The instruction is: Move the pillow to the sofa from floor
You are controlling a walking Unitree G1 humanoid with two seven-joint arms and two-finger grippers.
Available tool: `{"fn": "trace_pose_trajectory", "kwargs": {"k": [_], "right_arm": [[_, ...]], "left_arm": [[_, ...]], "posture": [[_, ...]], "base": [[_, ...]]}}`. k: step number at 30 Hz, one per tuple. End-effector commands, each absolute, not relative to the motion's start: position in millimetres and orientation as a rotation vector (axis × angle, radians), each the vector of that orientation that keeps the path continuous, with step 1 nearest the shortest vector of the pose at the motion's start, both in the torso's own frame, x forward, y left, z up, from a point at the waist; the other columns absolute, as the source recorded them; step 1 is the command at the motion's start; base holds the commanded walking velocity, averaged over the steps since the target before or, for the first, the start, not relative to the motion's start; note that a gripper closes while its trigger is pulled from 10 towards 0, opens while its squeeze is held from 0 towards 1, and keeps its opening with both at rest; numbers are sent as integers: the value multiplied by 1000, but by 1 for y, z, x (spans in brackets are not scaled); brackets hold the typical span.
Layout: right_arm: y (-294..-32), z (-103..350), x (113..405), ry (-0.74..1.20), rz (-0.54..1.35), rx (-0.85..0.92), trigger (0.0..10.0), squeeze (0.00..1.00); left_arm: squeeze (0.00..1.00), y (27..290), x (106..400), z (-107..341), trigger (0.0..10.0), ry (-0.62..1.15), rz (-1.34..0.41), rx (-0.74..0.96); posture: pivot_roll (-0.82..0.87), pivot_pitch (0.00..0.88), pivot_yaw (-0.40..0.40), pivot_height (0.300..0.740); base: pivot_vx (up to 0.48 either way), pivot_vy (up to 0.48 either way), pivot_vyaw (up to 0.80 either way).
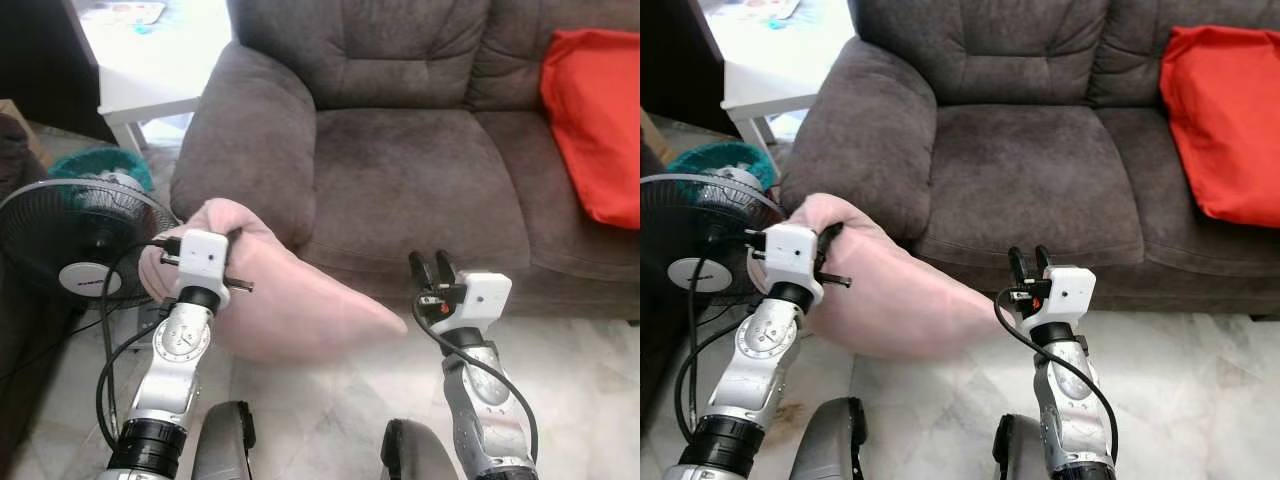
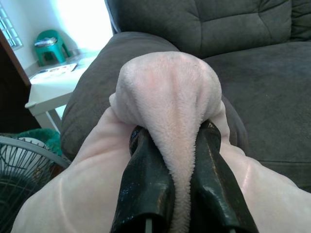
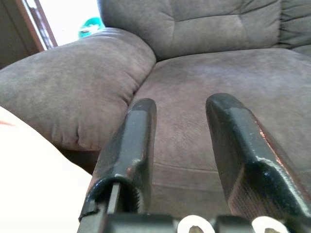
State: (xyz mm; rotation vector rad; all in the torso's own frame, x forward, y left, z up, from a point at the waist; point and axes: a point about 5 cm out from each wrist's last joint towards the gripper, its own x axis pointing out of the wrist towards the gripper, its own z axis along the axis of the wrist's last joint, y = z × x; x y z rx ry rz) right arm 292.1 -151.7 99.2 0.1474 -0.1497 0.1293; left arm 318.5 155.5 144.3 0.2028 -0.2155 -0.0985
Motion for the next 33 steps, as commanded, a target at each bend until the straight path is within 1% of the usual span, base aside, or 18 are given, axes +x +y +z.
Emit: {"fn": "trace_pose_trajectory", "kwargs": {"k": [1, 19, 21, 28, 33], "right_arm": [[-153, 93, 290, -128, 121, 148, 10000, 0], [-153, 95, 291, -140, 119, 153, 10000, 0], [-153, 95, 291, -144, 121, 152, 10000, 0], [-153, 95, 291, -144, 121, 153, 10000, 0], [-153, 94, 291, -140, 120, 156, 10000, 0]], "left_arm": [[0, 156, 317, 169, 10000, -324, -93, 196], [0, 155, 316, 168, 10000, -308, -97, 190], [0, 155, 316, 168, 10000, -307, -97, 190], [0, 156, 316, 168, 10000, -307, -94, 190], [0, 156, 316, 168, 10000, -305, -96, 189]], "posture": [[86, 32, -40, 605], [91, 31, -40, 605], [91, 31, -40, 624], [91, 32, -39, 649], [93, 31, -37, 679]], "base": [[0, 0, 0], [0, 0, 0], [0, 0, 0], [0, 0, 0], [0, 0, 0]]}}
